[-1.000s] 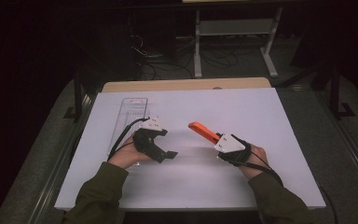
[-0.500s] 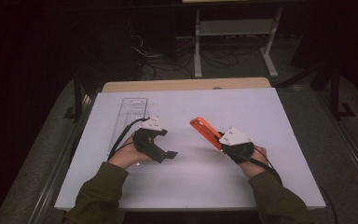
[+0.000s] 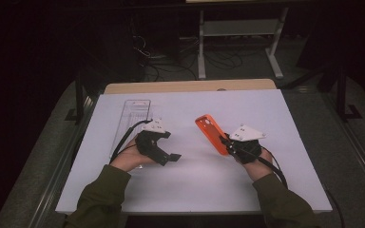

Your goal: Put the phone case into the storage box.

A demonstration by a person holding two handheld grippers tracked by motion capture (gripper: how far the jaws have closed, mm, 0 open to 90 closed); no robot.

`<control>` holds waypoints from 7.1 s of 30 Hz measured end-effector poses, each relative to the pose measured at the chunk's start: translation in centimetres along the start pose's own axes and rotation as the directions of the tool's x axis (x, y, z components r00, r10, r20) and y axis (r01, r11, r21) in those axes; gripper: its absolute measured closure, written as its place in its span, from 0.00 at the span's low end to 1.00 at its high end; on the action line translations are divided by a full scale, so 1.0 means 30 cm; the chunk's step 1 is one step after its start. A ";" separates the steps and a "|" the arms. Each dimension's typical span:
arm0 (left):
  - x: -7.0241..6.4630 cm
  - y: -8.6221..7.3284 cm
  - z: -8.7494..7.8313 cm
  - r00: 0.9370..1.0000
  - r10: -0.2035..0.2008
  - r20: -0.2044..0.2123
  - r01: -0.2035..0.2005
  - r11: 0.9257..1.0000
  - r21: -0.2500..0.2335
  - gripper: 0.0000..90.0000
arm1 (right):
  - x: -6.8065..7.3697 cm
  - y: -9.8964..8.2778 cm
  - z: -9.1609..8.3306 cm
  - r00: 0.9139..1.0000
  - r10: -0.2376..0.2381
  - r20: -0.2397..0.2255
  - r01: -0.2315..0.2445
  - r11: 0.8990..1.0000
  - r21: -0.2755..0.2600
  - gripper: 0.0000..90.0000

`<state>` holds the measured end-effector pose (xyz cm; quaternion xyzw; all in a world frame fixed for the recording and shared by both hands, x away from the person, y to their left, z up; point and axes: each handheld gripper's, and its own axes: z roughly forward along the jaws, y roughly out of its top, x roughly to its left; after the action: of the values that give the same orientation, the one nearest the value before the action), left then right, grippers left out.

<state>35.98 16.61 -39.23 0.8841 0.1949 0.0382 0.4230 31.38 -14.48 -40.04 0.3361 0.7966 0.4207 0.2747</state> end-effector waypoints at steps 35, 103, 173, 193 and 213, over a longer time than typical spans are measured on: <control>0.016 0.065 -0.033 0.990 -0.139 -0.019 0.135 0.982 -0.132 0.02 | -0.012 -0.002 -0.016 0.988 0.155 0.009 -0.154 0.986 -0.068 0.89; -0.033 0.186 0.131 0.976 -0.216 -0.016 0.206 0.951 -0.231 0.00 | 0.124 0.045 -0.001 0.988 0.151 -0.036 -0.154 0.982 -0.113 0.88; -0.047 0.192 0.109 0.971 -0.237 -0.045 0.210 0.924 -0.319 0.18 | 0.197 0.023 0.072 0.993 0.094 -0.076 -0.095 0.995 -0.006 0.67; -0.039 0.190 0.094 0.974 -0.219 -0.064 0.189 0.932 -0.308 0.18 | 0.130 0.018 0.072 0.977 0.127 -0.173 -0.114 0.990 0.082 0.29; -0.027 0.188 0.067 0.970 -0.232 -0.072 0.197 0.925 -0.326 0.17 | 0.048 -0.011 0.040 0.978 0.102 -0.184 -0.088 0.993 0.080 0.00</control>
<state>37.45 11.63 -36.15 0.7746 0.3049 0.0709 0.5496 31.24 -12.94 -41.14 0.3421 0.8166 0.4345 0.1655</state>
